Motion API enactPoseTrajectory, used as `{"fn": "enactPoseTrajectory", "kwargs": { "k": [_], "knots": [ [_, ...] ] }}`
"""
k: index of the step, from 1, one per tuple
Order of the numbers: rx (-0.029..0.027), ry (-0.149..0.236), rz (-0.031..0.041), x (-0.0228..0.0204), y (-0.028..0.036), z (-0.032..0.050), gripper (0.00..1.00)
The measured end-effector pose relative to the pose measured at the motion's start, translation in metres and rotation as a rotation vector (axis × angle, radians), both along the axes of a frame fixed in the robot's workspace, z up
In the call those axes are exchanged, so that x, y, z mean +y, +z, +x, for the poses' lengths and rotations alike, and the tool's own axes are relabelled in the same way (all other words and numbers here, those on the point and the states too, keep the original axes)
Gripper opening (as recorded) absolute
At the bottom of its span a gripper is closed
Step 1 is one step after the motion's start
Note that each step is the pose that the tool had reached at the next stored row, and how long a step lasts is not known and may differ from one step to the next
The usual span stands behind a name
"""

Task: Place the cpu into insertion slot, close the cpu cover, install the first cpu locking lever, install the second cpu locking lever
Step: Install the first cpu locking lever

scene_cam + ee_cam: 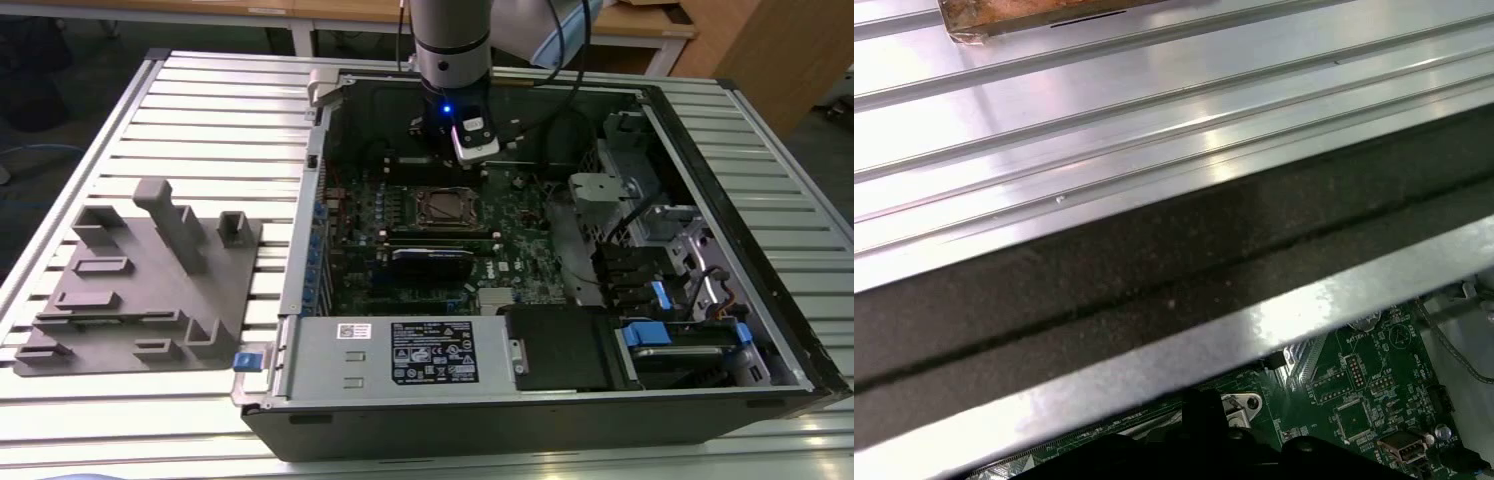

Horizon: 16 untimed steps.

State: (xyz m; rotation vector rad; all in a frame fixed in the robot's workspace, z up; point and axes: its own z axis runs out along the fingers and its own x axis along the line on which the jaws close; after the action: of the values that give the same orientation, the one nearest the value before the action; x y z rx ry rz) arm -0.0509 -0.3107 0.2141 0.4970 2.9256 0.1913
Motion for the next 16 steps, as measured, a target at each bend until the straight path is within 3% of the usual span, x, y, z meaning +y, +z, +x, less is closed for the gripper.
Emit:
{"fn": "enactPoseTrajectory", "kwargs": {
  "k": [10,12,14,15,16],
  "knots": [
    [0.0004,0.000,-0.0006,0.0000,0.0000,0.0000,0.11],
    [0.0028,0.000,-0.0005,0.0000,0.0000,0.0000,0.11],
    [0.0156,0.000,-0.0021,0.0000,-0.0001,0.0001,0.11],
    [0.0246,0.000,-0.0035,0.0000,-0.0002,0.0001,0.11],
    [0.0380,0.000,-0.0058,0.0000,-0.0004,0.0002,0.11]
  ]
}}
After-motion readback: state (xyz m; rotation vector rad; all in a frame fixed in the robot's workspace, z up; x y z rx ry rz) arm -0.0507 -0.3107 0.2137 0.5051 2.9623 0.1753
